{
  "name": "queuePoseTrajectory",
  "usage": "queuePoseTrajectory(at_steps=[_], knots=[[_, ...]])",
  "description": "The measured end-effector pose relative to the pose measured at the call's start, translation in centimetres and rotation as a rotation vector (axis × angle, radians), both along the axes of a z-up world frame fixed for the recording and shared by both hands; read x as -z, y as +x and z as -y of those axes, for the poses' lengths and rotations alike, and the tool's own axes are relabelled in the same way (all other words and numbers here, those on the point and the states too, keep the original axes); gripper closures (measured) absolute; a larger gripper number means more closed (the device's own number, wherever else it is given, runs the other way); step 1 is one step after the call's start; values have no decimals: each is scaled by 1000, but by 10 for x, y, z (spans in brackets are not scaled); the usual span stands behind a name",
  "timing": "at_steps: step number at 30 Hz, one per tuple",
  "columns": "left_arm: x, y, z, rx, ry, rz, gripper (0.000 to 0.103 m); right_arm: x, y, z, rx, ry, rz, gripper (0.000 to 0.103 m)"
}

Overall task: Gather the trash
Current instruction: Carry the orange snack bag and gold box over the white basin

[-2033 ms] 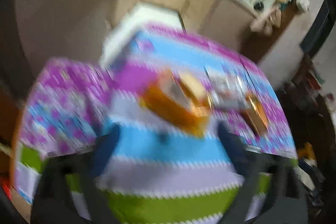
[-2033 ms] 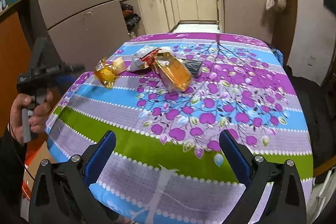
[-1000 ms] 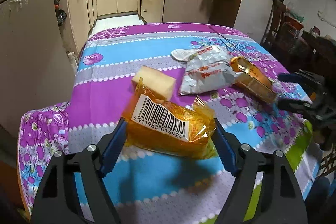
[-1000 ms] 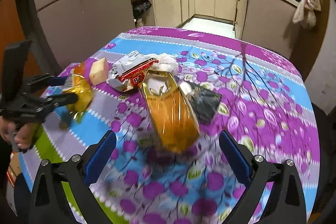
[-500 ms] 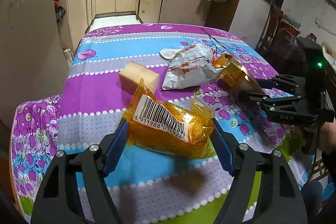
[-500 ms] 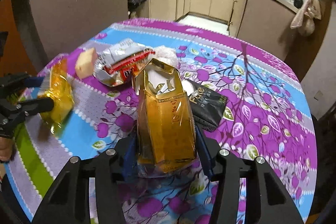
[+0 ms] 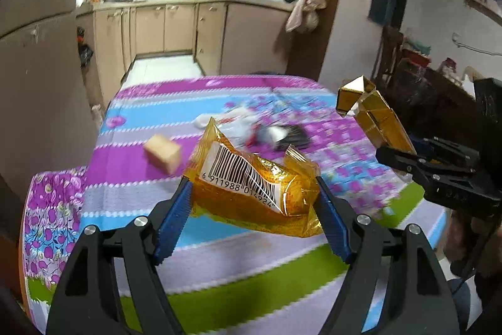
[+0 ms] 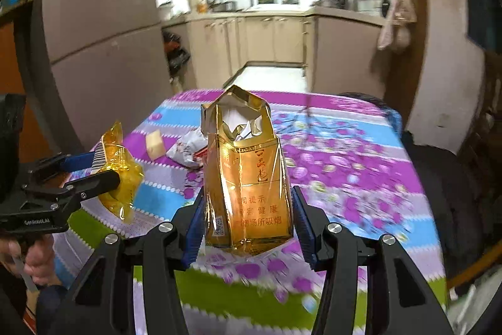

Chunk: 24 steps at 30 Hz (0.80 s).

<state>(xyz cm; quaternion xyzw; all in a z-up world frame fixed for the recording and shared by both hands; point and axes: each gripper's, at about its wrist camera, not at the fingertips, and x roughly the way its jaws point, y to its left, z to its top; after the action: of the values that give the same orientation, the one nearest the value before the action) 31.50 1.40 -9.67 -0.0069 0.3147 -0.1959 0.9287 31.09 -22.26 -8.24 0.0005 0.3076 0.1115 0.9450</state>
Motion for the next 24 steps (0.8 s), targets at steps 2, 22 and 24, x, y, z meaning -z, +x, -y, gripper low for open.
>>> queuePoseTrajectory(at_steps=[2,22,24], knots=[[-11,-9,15,25,-12,24,31,-9,-18,14,41,18,11,51],[-61,-54,210,262,-78,62,31,-66,-176,221,531,10,105,50],[-63,-60,235,301,-73,57,31,-69,-195,247,581,10,112,50]])
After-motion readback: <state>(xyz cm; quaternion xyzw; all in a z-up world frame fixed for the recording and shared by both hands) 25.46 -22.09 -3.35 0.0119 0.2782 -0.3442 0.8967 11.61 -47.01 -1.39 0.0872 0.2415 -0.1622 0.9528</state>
